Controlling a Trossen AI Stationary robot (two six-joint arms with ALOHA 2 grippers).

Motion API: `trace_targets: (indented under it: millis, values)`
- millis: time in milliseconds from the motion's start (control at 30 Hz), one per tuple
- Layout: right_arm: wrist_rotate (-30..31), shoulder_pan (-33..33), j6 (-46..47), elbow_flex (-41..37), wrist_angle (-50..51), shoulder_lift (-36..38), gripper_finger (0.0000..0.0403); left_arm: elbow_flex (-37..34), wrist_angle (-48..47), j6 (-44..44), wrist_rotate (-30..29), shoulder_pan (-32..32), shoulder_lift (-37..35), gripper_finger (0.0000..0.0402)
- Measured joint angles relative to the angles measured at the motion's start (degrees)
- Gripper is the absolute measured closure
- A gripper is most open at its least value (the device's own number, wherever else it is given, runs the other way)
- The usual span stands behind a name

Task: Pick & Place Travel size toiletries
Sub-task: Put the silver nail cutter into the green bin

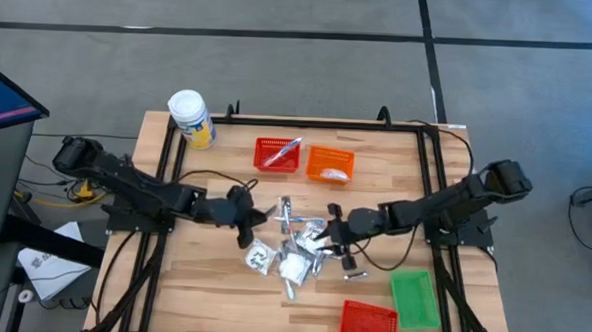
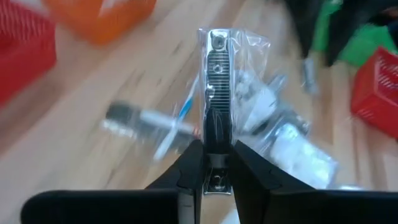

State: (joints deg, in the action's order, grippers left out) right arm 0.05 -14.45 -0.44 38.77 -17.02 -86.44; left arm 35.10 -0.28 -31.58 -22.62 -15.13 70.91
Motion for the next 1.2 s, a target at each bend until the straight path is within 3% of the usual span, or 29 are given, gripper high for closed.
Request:
trace_targets:
  millis: [133, 333, 500, 600, 767, 900, 1200]
  values:
    - [-0.1, 1.2, 0.5, 1.6, -0.3, 1.0, 0.0297, 0.0, 6.8, 6.5, -3.8, -1.3, 1.0, 0.0354]
    - [-0.1, 0.9, -1.1, 1.6, -2.4, 10.4, 0.0332, 0.0, 18.1, 18.4, -6.7, -2.5, 1.3, 0.0354]
    - [-0.2, 1.0, -1.7, 1.7, -11.5, 19.7, 0.0359, 0.5, 32.0, 29.0, -1.0, -1.4, -0.9, 0.0354]
    - [-0.2, 2.4, -1.7, 1.7, -16.1, 24.7, 0.0369, 3.1, 33.6, 31.4, 3.7, 0.9, -3.8, 0.0353]
    - [-0.1, 5.6, -1.6, 1.7, -17.1, 29.8, 0.0375, 8.0, 34.2, 31.4, 4.4, 4.7, -5.4, 0.0352]
    - [-0.1, 7.3, 0.6, 1.6, -12.6, 29.5, 0.0365, 8.2, 31.3, 32.8, 11.4, 4.4, -3.7, 0.0353]
    - [0.0, 9.7, 3.5, 3.5, -9.5, 25.7, 0.0282, 10.8, 31.3, 34.5, 11.6, 4.9, 0.9, 0.0353]
